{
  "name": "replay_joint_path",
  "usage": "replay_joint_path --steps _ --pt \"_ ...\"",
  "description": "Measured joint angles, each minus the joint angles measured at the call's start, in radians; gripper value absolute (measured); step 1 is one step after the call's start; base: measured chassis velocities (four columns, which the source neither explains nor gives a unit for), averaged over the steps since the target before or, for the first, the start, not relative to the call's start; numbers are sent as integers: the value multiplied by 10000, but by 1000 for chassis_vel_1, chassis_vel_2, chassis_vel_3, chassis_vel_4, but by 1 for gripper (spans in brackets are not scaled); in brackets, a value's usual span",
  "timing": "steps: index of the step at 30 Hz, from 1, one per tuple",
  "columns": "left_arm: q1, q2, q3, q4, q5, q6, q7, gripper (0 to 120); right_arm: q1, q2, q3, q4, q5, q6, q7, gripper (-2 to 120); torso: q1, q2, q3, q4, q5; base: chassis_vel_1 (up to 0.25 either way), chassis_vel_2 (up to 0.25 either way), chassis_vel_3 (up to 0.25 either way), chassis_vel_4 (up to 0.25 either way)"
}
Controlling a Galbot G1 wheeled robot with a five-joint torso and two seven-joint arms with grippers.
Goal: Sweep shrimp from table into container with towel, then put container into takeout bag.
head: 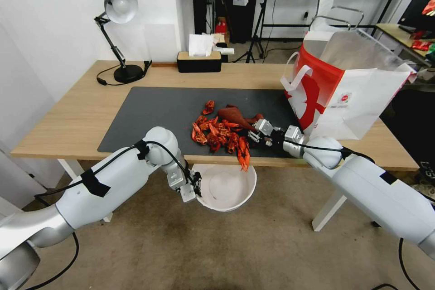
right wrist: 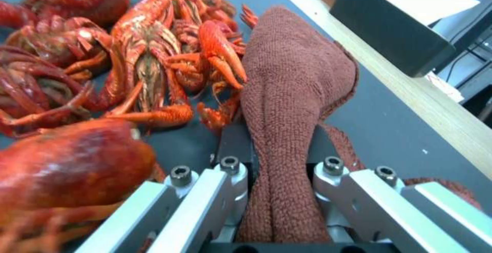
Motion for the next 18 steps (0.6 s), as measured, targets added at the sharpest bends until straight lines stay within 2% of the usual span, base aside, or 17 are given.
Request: replay_joint_path --steps 18 --pt "257 267 -157 -425 -36 231 16 0 -1727 -552 1124 1516 -73 -163 25 9 0 0 0 0 0 0 0 0 0"
